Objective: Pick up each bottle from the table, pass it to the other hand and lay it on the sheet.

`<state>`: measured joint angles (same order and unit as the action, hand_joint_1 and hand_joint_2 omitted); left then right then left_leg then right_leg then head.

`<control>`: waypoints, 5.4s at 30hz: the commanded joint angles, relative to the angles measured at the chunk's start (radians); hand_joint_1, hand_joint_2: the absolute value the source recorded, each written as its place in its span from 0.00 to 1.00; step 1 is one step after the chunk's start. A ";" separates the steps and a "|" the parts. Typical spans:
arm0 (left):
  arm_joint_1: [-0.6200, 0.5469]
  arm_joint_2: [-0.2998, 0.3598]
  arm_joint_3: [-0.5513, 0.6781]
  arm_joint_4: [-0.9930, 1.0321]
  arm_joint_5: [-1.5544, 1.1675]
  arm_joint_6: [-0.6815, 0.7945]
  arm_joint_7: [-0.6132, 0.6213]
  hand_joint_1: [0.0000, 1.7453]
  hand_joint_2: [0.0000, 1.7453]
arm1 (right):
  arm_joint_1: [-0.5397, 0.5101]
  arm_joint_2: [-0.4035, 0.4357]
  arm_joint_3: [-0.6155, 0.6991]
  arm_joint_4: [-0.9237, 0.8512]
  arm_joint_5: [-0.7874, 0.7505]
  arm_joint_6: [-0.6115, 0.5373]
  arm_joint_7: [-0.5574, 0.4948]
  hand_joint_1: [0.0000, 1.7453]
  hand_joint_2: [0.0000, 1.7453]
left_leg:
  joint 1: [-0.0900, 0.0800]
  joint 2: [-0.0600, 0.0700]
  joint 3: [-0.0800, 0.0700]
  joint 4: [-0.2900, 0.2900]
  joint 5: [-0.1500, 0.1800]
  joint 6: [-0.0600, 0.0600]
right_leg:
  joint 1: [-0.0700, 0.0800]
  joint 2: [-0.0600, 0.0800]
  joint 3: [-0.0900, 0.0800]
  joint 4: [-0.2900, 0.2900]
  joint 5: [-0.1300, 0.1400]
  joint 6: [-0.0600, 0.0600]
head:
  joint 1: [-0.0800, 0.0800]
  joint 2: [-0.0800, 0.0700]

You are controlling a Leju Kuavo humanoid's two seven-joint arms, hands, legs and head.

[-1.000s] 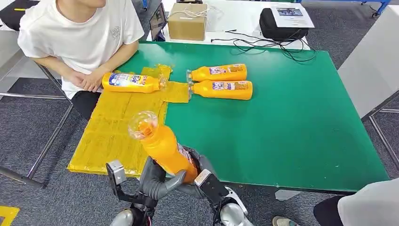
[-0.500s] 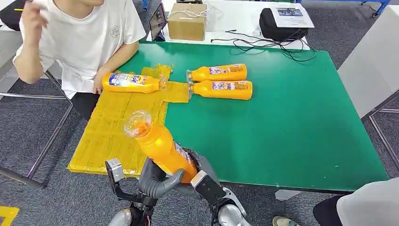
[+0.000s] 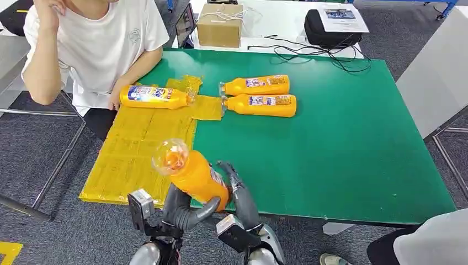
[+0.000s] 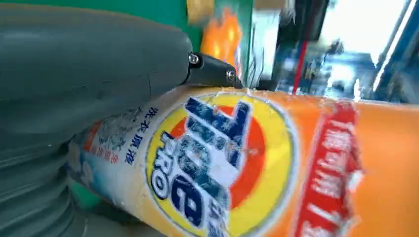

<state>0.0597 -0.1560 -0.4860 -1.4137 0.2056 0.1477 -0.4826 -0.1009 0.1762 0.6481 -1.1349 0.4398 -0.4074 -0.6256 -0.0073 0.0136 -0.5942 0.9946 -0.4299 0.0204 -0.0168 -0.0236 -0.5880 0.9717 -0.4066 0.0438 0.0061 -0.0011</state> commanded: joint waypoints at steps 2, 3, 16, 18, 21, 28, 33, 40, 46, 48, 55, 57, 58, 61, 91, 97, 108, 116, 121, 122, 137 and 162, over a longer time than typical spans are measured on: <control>-0.036 0.021 0.033 0.048 -0.016 0.010 0.004 1.00 1.00 | -0.017 -0.013 0.017 0.000 -0.004 -0.004 -0.014 0.00 0.00 | 0.001 -0.002 0.003 -0.001 -0.001 -0.002 | 0.001 0.001 0.003 -0.001 -0.001 -0.002 | 0.000 0.000; -0.036 0.021 0.033 0.048 -0.016 0.010 0.004 1.00 1.00 | -0.017 -0.013 0.017 0.000 -0.004 -0.004 -0.014 0.00 0.00 | 0.001 -0.001 0.002 -0.001 0.000 -0.001 | 0.001 0.000 0.002 -0.001 0.000 -0.001 | 0.000 0.000; -0.112 0.043 0.235 0.116 -0.512 0.310 0.013 1.00 1.00 | 0.091 0.021 -0.157 -0.107 -0.136 -0.075 -0.072 0.00 0.00 | 0.002 -0.002 0.004 -0.001 -0.001 -0.002 | 0.001 0.000 0.004 -0.001 -0.001 -0.002 | 0.000 0.000; -0.142 0.041 0.265 0.131 -0.508 0.308 0.017 1.00 1.00 | 0.092 0.025 -0.160 -0.108 -0.141 -0.072 -0.071 0.00 0.00 | 0.002 -0.002 0.002 0.000 0.000 -0.002 | 0.001 0.000 0.002 0.000 -0.001 -0.002 | 0.000 0.000; -0.257 0.064 0.398 0.283 -1.013 0.550 0.125 1.00 1.00 | 0.090 0.026 -0.172 -0.084 -0.204 -0.046 -0.072 0.00 0.00 | 0.003 -0.003 0.004 0.000 -0.001 -0.003 | 0.002 0.000 0.005 -0.001 -0.001 -0.003 | 0.000 0.000; -0.407 0.050 0.735 0.505 -1.465 0.550 0.100 1.00 1.00 | 0.075 0.024 -0.165 -0.087 -0.292 -0.015 -0.072 0.00 0.00 | 0.002 0.000 0.004 -0.001 0.002 -0.003 | 0.001 0.002 0.003 -0.001 0.000 -0.002 | 0.000 0.000; -0.407 0.050 0.735 0.505 -1.465 0.550 0.100 1.00 1.00 | 0.075 0.024 -0.165 -0.087 -0.292 -0.015 -0.072 0.00 0.00 | 0.002 0.000 0.003 0.000 0.002 -0.003 | 0.002 0.001 0.001 0.000 0.001 -0.004 | 0.000 0.000; -0.483 0.118 0.555 0.676 -1.596 0.536 0.336 1.00 1.00 | 0.064 0.041 -0.175 -0.046 -0.300 0.024 -0.072 0.00 0.00 | 0.003 -0.001 0.003 0.000 0.002 -0.003 | 0.003 0.000 0.002 0.000 0.001 -0.005 | 0.000 0.000; -0.605 0.154 0.458 0.884 -1.556 0.396 0.388 1.00 1.00 | 0.062 0.051 -0.193 -0.030 -0.328 0.052 -0.072 0.00 0.00 | 0.004 -0.003 0.002 0.001 0.002 -0.004 | 0.004 0.000 0.002 0.000 0.001 -0.006 | 0.001 0.000; -0.604 0.170 0.409 0.896 -1.596 0.396 0.434 1.00 1.00 | 0.067 0.050 -0.197 -0.030 -0.335 0.056 -0.072 0.00 0.00 | 0.004 -0.003 0.002 0.000 0.003 -0.005 | 0.004 0.000 0.002 0.000 0.002 -0.006 | 0.000 0.000; -0.594 0.129 0.429 0.897 -1.336 0.255 0.296 1.00 1.00 | 0.066 0.052 -0.194 -0.009 -0.350 0.074 -0.072 0.00 0.00 | 0.003 0.000 0.002 0.000 0.003 -0.004 | 0.003 0.001 0.001 0.000 0.002 -0.005 | 0.000 0.000; -0.603 0.148 0.347 0.921 -1.413 0.231 0.369 1.00 1.00 | 0.066 0.054 -0.196 -0.018 -0.363 0.075 -0.072 0.00 0.00 | 0.003 -0.001 0.002 0.000 0.002 -0.004 | 0.003 0.001 0.001 0.000 0.002 -0.005 | 0.000 0.000; -0.608 0.154 0.334 0.935 -1.421 0.209 0.389 1.00 1.00 | 0.064 0.055 -0.197 -0.017 -0.365 0.074 -0.072 0.00 0.00 | 0.004 -0.002 0.003 0.001 0.001 -0.005 | 0.004 0.001 0.003 0.000 0.001 -0.005 | 0.000 0.000; -0.621 0.151 0.338 0.951 -1.397 0.161 0.384 1.00 1.00 | 0.051 0.062 -0.198 -0.018 -0.367 0.080 -0.065 0.00 0.00 | 0.003 -0.001 0.001 0.000 0.003 -0.005 | 0.003 0.001 0.001 0.000 0.002 -0.005 | 0.000 0.000; -0.648 0.148 0.382 0.945 -1.171 0.012 0.309 0.00 1.00 | 0.035 0.068 -0.199 0.023 -0.361 0.113 -0.057 0.00 0.00 | 0.003 0.000 0.006 0.000 0.004 -0.005 | 0.003 0.002 0.006 0.000 0.003 -0.005 | 0.000 0.000; -0.507 0.017 0.467 0.555 -0.638 -0.059 0.066 0.00 1.00 | 0.047 0.059 -0.191 0.035 -0.354 0.123 -0.067 0.00 0.00 | 0.003 -0.004 0.005 0.000 0.004 -0.004 | 0.003 -0.002 0.006 0.000 0.002 -0.004 | 0.000 0.000; -0.363 0.004 0.403 0.258 -0.027 -0.141 0.064 0.00 1.00 | 0.029 0.059 -0.175 0.078 -0.356 0.095 -0.072 0.00 0.00 | 0.003 0.001 0.002 0.000 0.002 -0.005 | 0.002 0.003 0.001 0.000 0.002 -0.005 | 0.000 0.000; -0.321 -0.016 0.355 0.133 0.066 -0.105 0.035 0.00 1.00 | 0.049 0.039 -0.164 0.045 -0.342 0.071 -0.072 0.00 0.00 | 0.004 0.000 0.001 0.001 0.002 -0.005 | 0.004 0.003 0.001 0.000 0.002 -0.004 | 0.000 0.000; -0.290 -0.025 0.342 0.088 0.073 -0.097 0.013 0.00 1.00 | 0.060 0.025 -0.155 0.043 -0.331 0.063 -0.072 0.00 0.00 | 0.004 -0.001 0.002 0.000 0.002 -0.005 | 0.004 0.002 0.002 0.000 0.001 -0.005 | 0.000 0.000; -0.264 -0.030 0.331 0.043 0.088 -0.092 0.000 0.00 1.00 | 0.063 0.003 -0.123 0.040 -0.259 0.021 -0.072 0.00 0.00 | 0.003 0.000 0.002 0.000 0.002 -0.005 | 0.003 0.003 0.002 -0.001 0.001 -0.004 | 0.000 0.000; -0.047 0.011 0.140 -0.083 0.029 -0.168 0.008 0.00 1.00 | 0.066 -0.120 -0.376 0.060 0.432 -0.291 0.082 0.00 0.00 | 0.001 -0.001 -0.001 -0.001 0.003 -0.004 | 0.001 0.001 -0.001 -0.001 0.002 -0.004 | 0.000 0.000; -0.166 -0.025 0.009 0.087 -0.037 -0.084 0.151 0.00 1.00 | -0.533 -0.111 -0.232 0.750 0.709 -0.015 0.458 0.00 1.00 | 0.001 0.004 -0.003 0.003 0.004 -0.002 | 0.001 0.008 -0.004 0.002 0.006 0.000 | 0.000 0.000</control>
<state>-0.0230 -0.1743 -0.4505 -1.4153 0.1385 0.0691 -0.3403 -0.4530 0.0068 0.3303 -0.6113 1.1253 -0.4843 -0.2234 -0.0079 0.0142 -0.5994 0.9950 -0.4230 0.0205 -0.0172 -0.0224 -0.5928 0.9718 -0.3997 0.0459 0.0061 -0.0011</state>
